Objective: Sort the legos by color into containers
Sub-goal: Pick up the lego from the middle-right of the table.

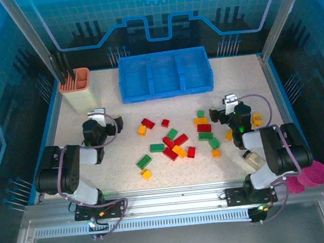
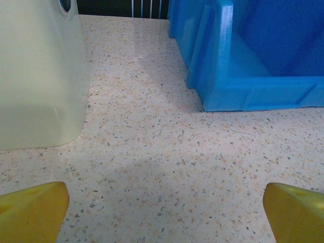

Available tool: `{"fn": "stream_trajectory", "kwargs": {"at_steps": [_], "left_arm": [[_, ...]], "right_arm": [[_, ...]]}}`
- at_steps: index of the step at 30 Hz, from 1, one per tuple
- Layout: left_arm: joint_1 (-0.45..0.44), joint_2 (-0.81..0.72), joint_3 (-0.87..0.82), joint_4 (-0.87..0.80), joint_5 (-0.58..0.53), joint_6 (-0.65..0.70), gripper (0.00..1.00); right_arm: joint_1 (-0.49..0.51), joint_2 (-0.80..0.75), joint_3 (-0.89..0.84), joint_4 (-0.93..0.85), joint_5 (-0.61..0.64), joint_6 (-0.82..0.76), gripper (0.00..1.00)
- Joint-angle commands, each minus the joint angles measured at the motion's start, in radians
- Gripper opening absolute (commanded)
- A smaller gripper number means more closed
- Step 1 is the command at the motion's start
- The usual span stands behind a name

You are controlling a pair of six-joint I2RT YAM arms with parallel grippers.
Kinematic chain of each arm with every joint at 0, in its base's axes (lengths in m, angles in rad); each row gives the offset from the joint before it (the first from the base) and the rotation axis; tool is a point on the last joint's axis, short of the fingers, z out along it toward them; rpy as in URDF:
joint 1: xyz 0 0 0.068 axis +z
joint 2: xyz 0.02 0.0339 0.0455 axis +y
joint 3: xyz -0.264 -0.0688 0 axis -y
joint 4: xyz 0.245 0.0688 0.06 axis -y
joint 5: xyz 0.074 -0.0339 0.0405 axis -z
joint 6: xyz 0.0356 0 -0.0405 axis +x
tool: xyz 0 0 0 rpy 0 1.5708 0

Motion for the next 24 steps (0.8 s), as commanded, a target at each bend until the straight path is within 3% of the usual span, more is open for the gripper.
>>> {"fn": "stream_trajectory", "kwargs": {"at_steps": [1,3,5,8,11,14,17,24], "left_arm": [[0.005,-0.015,0.031,-0.016,0.012,-0.004,0.99],[0.001,-0.083,0.111,-0.221,-0.048,-0.019,0.99],[-0.032,-0.148,0.226,-0.469,-0.232,-0.056,1.0],[-0.087,-0.23,0.375,-0.739,-0.292,-0.091,0.99],[-0.162,-0.291,0.521,-0.946,-0.355,-0.116,1.0],[-0.221,-0.335,0.639,-1.089,-0.378,-0.115,0.99],[-0.263,-0.363,0.733,-1.187,-0.352,-0.092,0.99],[-0.31,-0.42,0.786,-1.268,-0.282,-0.088,0.99]], "right_arm": [[0.004,-0.108,0.026,-0.086,0.132,0.044,1.0],[0.017,-0.22,0.072,-0.275,0.22,0.084,1.0],[0.007,-0.327,0.194,-0.609,0.239,0.195,1.0],[0.005,-0.382,0.352,-0.989,0.261,0.332,1.0],[0.002,-0.383,0.457,-1.247,0.23,0.432,1.0],[0.001,-0.375,0.507,-1.393,0.167,0.507,0.97],[-0.015,-0.399,0.523,-1.461,0.189,0.525,0.96],[-0.186,-0.348,0.569,-1.539,0.098,0.464,0.93]]}}
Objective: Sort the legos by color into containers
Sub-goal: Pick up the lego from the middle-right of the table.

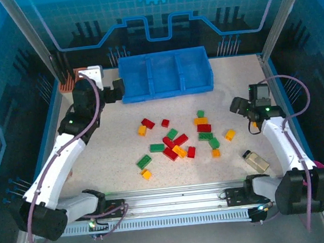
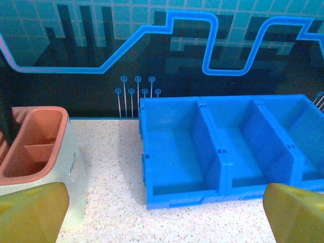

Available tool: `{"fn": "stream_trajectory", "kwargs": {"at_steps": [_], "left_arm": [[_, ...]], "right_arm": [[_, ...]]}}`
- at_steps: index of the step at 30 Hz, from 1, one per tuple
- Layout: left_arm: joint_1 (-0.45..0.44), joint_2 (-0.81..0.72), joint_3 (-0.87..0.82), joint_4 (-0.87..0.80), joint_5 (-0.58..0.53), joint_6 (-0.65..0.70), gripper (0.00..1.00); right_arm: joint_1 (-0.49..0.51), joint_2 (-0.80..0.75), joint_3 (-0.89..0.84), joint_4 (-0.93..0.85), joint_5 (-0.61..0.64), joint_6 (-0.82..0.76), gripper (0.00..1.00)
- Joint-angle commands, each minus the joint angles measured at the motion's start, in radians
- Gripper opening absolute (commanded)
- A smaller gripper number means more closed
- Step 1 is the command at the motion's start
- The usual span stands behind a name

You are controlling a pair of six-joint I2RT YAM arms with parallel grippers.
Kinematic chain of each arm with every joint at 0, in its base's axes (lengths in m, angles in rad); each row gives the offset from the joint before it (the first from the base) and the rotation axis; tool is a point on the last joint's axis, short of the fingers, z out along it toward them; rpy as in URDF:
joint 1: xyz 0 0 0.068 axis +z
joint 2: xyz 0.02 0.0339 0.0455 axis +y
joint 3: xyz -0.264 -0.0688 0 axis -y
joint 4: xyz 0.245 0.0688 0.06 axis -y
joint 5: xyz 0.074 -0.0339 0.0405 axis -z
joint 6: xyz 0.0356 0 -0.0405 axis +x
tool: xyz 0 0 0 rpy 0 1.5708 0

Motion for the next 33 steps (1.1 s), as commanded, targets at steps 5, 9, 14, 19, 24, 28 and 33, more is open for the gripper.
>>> {"fn": "stream_trajectory", "kwargs": {"at_steps": [5,9,14,19,24,28,33], "left_arm": [[-0.017,-0.041,-0.052,-0.12,0.073,-0.012,0.99],[-0.027,-0.047,-0.073,-0.111,0.106,-0.016,0.99],[-0.033,-0.028,-0.075,-0.108,0.117,-0.011,0.99],[-0.035,-0.009,-0.09,-0.092,0.109,-0.006,1.0],[-0.035,0.027,-0.097,-0.085,0.105,0.002,0.99],[-0.035,0.065,-0.096,-0.071,0.104,0.004,0.99],[-0.035,0.096,-0.087,-0.071,0.105,0.009,0.99]], "right_arm": [[-0.156,0.153,0.093,-0.091,-0.095,-0.119,0.88],[-0.216,0.275,0.127,-0.079,-0.124,-0.172,0.87],[-0.251,0.397,0.138,-0.034,-0.142,-0.199,0.87],[-0.251,0.523,0.169,-0.027,-0.093,-0.211,0.86],[-0.249,0.594,0.178,0.0,-0.055,-0.217,0.85],[-0.249,0.622,0.187,0.005,-0.029,-0.225,0.82],[-0.248,0.644,0.209,-0.001,0.001,-0.235,0.77]]}}
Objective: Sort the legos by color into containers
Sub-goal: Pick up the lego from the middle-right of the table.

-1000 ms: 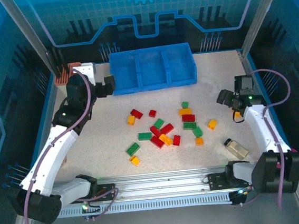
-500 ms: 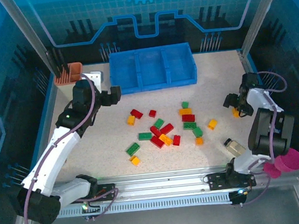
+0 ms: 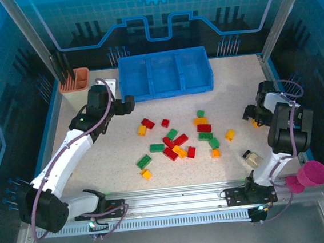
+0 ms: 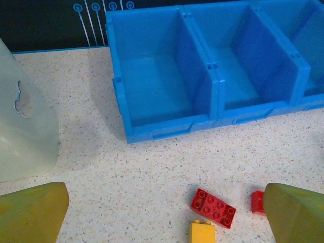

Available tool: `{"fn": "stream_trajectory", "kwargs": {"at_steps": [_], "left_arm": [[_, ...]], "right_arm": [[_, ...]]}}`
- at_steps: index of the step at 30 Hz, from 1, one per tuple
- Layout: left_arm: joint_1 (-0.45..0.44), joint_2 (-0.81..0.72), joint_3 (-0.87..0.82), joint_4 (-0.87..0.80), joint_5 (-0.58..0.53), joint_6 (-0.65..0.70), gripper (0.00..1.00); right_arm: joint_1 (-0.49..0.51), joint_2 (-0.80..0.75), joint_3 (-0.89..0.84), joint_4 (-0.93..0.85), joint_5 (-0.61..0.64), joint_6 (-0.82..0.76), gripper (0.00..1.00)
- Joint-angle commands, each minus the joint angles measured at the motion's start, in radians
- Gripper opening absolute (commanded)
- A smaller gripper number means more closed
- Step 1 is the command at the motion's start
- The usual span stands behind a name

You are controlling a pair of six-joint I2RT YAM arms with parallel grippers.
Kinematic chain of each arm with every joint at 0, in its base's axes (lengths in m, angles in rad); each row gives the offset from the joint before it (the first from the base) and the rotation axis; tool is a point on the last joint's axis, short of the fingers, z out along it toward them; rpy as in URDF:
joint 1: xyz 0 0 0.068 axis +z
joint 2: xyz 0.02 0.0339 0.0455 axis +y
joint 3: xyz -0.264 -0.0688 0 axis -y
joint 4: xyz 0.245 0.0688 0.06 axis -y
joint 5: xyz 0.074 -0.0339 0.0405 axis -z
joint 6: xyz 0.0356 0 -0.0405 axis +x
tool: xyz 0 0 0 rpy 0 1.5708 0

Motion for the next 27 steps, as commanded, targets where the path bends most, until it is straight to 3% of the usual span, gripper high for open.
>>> {"fn": "stream_trajectory", "kwargs": {"at_steps": [1,11,16,20,27], "left_arm": [[-0.007,0.008,-0.007,0.024,0.008,0.012,0.99],[-0.007,-0.003,-0.003,0.02,-0.001,0.017,0.99],[-0.006,-0.04,-0.021,0.035,-0.014,0.018,1.0],[-0.007,-0.079,-0.02,0.027,-0.038,0.021,0.99],[-0.006,-0.118,-0.025,0.021,-0.04,0.021,0.99]], "right_arm": [[-0.008,0.021,0.037,0.0,0.038,-0.019,0.76],[0.032,0.101,0.096,-0.05,0.066,-0.033,0.64],[0.063,0.106,0.084,-0.068,0.095,-0.031,0.45],[0.092,0.082,0.077,-0.093,0.083,-0.027,0.36],[0.187,-0.018,0.185,-0.197,0.041,-0.014,0.32]]}}
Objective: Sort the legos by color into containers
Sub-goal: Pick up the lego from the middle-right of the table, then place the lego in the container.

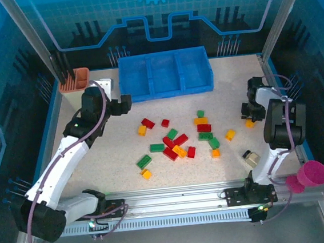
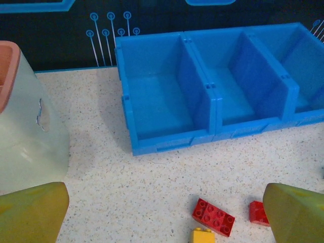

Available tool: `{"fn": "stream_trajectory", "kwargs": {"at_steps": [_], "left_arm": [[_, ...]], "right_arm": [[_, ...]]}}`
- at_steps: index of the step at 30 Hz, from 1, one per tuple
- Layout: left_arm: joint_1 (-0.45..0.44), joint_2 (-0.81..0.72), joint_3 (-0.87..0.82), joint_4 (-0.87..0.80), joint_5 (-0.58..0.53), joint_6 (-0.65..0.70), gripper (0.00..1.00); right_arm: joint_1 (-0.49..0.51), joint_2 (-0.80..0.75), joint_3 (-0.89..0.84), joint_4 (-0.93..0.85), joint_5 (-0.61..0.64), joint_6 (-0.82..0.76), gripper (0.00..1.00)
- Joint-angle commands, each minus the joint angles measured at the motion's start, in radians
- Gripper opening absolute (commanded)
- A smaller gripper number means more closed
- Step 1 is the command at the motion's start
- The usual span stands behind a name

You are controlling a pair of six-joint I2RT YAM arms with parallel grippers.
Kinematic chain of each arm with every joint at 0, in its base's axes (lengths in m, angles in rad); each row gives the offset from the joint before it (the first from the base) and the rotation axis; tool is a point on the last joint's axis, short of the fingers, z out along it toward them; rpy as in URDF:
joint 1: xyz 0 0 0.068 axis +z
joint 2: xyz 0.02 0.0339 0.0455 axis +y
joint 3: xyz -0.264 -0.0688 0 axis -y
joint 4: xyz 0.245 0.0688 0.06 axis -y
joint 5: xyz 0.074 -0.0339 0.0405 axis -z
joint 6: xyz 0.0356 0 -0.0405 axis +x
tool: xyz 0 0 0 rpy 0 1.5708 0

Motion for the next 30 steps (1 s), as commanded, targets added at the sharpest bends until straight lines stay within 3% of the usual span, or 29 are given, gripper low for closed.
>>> {"fn": "stream_trajectory", "kwargs": {"at_steps": [1,6,11,25,30], "left_arm": [[-0.006,-0.026,-0.014,0.013,-0.02,0.011,1.0],[-0.006,-0.034,-0.018,0.015,-0.021,0.01,1.0],[-0.004,-0.038,-0.017,0.011,-0.021,0.008,0.99],[-0.004,-0.034,-0.001,-0.009,-0.011,0.006,0.99],[-0.004,-0.027,-0.009,0.002,-0.004,0.002,0.99]], "right_arm": [[0.085,-0.083,0.121,-0.113,-0.036,0.018,0.32],[0.204,-0.067,0.343,-0.173,-0.034,0.022,0.33],[0.3,0.045,0.601,-0.178,-0.036,0.0,0.34],[0.426,0.636,1.361,-0.233,-0.052,-0.162,0.35],[0.442,0.735,1.401,-0.217,-0.034,-0.199,0.36]]}}
